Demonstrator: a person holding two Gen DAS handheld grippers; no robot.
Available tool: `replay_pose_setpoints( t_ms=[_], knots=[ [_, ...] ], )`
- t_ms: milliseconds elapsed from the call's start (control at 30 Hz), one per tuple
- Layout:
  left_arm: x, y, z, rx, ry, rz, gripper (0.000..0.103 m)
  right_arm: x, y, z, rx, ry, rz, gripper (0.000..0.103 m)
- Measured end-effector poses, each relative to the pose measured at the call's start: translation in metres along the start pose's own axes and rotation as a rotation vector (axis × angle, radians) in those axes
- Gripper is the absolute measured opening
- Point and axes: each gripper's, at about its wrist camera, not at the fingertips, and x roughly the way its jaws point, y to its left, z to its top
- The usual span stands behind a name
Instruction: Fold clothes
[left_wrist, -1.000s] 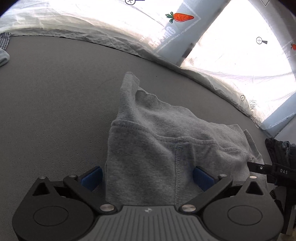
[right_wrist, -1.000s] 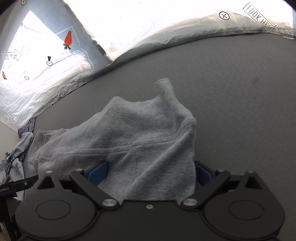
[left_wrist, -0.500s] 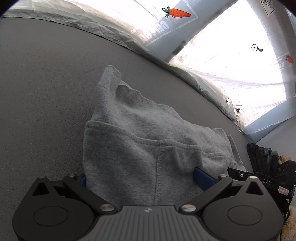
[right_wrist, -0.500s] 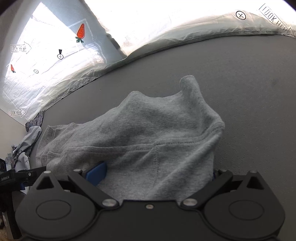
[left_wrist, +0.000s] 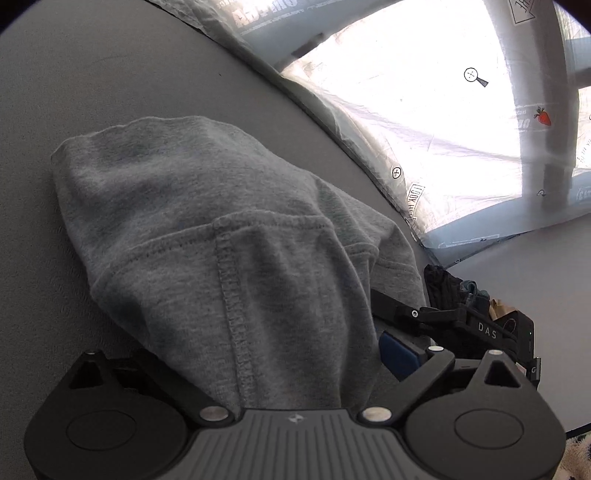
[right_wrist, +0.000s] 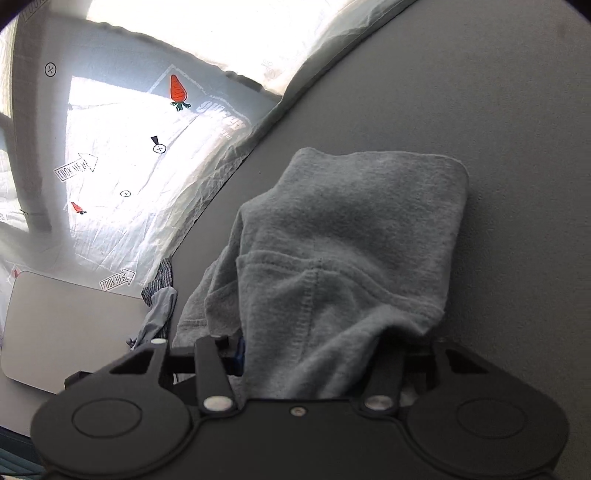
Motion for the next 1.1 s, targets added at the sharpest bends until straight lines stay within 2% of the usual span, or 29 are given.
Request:
replay_pose_setpoints(
  t_ms=[100, 200, 333, 533, 667, 800, 900, 1100],
  knots=[
    [-0.006, -0.01, -0.018, -0.035, -0.001, -0.038, 0.086, -0.022, 0.008, -0.015, 0.012, -0.014, 0.037, 0.046],
    [-0.021, -0.022, -0.033, -0.033, -0.008, -0.089, 0.086, -0.05, 0.016, -0.032, 0.026, -0.036, 0.072, 0.046],
    [-0.048, -0.052, -0.052, 0.036, -0.023, -0.151, 0.086, -0.097, 0.034, -0.06, 0.006, -0.094, 0.119, 0.046],
    [-0.079, -0.112, -0.064, 0.203, -0.072, -0.248, 0.086, -0.171, 0.061, -0.099, -0.013, -0.272, 0.177, 0.046],
    [-0.084, -0.151, -0.068, 0.289, -0.075, -0.359, 0.086, -0.223, 0.073, -0.13, -0.01, -0.423, 0.199, 0.046],
    [-0.071, -0.189, -0.076, 0.342, -0.053, -0.456, 0.086, -0.28, 0.072, -0.16, 0.047, -0.571, 0.2, 0.046],
    [-0.057, -0.224, -0.094, 0.41, -0.033, -0.519, 0.086, -0.32, 0.062, -0.179, 0.07, -0.662, 0.2, 0.046],
    [-0.009, -0.291, -0.125, 0.463, -0.011, -0.567, 0.086, -0.391, 0.024, -0.181, 0.1, -0.786, 0.21, 0.046]
  ],
)
